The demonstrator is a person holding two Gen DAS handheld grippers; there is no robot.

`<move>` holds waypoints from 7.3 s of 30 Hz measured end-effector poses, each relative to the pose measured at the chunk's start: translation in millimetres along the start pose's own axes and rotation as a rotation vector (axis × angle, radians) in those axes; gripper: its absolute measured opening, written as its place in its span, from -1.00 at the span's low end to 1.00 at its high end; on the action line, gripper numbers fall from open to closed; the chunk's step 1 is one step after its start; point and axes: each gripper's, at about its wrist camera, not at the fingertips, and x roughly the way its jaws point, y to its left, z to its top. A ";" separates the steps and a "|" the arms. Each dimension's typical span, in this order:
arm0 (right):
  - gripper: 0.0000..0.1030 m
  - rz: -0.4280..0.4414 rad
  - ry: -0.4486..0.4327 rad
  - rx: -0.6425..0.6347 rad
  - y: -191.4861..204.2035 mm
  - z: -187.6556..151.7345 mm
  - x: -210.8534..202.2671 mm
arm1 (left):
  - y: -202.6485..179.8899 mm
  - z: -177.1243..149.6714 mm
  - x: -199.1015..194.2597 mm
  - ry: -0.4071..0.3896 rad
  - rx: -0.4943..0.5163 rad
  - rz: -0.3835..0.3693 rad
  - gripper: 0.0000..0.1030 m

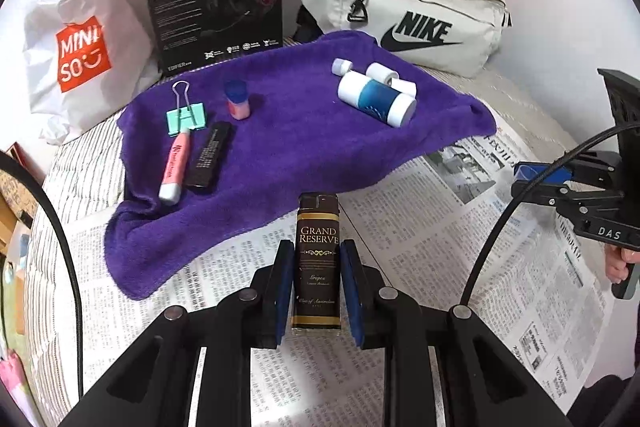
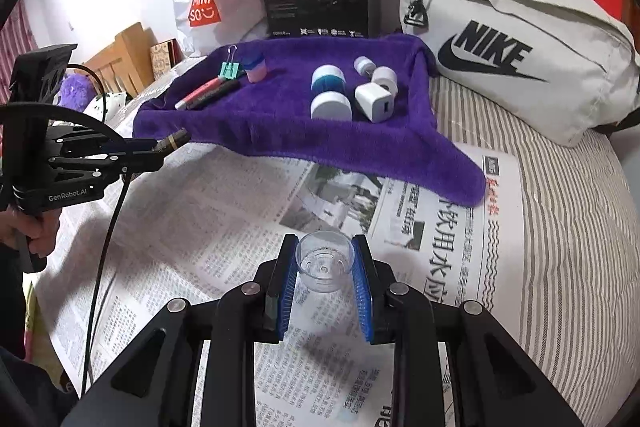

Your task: Organize rigid objects

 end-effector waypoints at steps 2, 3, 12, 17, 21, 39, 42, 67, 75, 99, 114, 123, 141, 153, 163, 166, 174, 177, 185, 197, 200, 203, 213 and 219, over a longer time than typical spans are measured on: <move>-0.48 0.004 -0.004 -0.008 1.6 4.6 0.2 | 3.5 2.4 -2.9 -0.003 -0.020 0.001 -0.56; -0.48 0.007 -0.007 -0.015 3.0 7.7 0.2 | 5.7 3.9 -4.9 -0.010 -0.027 0.002 -0.56; -0.48 0.055 -0.048 -0.035 13.7 41.1 3.1 | 25.5 27.0 -9.2 -0.036 -0.082 0.025 -0.56; -0.48 0.069 -0.074 -0.034 14.1 63.8 8.9 | 36.1 43.0 -1.0 -0.037 -0.094 0.027 -0.56; -0.48 0.078 -0.089 -0.040 14.7 81.2 16.9 | 44.4 55.3 13.9 -0.023 -0.106 0.016 -0.56; -0.48 0.086 -0.043 -0.052 9.0 107.9 63.8 | 60.3 76.4 79.9 0.067 -0.101 -0.019 -0.56; -0.48 0.083 -0.037 -0.067 11.1 109.7 69.0 | 63.0 75.5 86.0 0.076 -0.109 -0.020 -0.56; -0.48 0.103 0.037 -0.157 35.9 127.2 121.2 | 83.7 75.7 89.5 0.087 -0.105 -0.014 -0.56; -0.48 0.098 0.055 -0.174 38.2 130.8 131.5 | 83.8 76.1 88.5 0.086 -0.093 -0.010 -0.55; -0.47 0.046 0.068 -0.241 45.1 138.0 144.2 | 77.0 72.3 89.1 0.054 -0.061 0.028 -0.55; -0.45 0.023 0.050 -0.258 46.7 130.7 141.0 | 71.0 68.4 87.8 0.024 -0.039 0.071 -0.55; -0.44 0.020 0.042 -0.258 47.0 130.2 141.0 | 68.8 66.6 87.2 0.018 -0.039 0.087 -0.55; -0.26 0.042 0.063 -0.237 42.9 128.2 137.4 | 69.4 66.2 85.7 0.038 -0.051 0.085 -0.50; -0.02 0.056 0.079 -0.231 41.7 125.6 135.6 | 63.9 64.3 83.4 0.057 -0.027 0.090 -0.37; -0.02 0.062 0.080 -0.215 37.0 127.1 129.0 | 62.9 63.2 78.0 0.060 -0.016 0.088 -0.29; -0.01 0.061 0.074 -0.205 35.4 128.9 125.6 | 59.0 63.3 73.9 0.047 0.003 0.081 -0.05; 0.13 0.049 0.053 -0.190 31.0 133.8 113.4 | 51.1 64.8 63.0 0.011 0.054 0.121 0.41; 0.24 0.042 0.046 -0.179 30.6 134.0 107.3 | 53.1 65.8 61.0 0.010 0.052 0.122 0.46; 0.44 0.058 0.040 -0.091 26.2 125.3 88.6 | 52.4 67.0 48.3 0.007 0.022 0.128 0.52; 0.81 -0.010 0.023 0.059 18.9 103.9 42.7 | 42.6 55.4 3.3 -0.038 -0.108 0.184 0.83; 1.00 -0.074 0.031 0.096 15.8 94.7 32.3 | 39.7 48.9 -3.9 -0.033 -0.153 0.196 0.83; 1.00 -0.103 0.044 0.114 13.4 85.2 24.8 | 33.9 41.9 -11.8 -0.026 -0.185 0.225 0.83; 1.00 -0.167 0.028 0.153 20.1 64.2 -11.9 | 13.3 25.1 -28.3 0.000 -0.195 0.281 0.83; 1.00 -0.196 0.020 0.153 30.4 50.2 -32.8 | 4.3 19.3 -43.1 -0.023 -0.201 0.276 0.84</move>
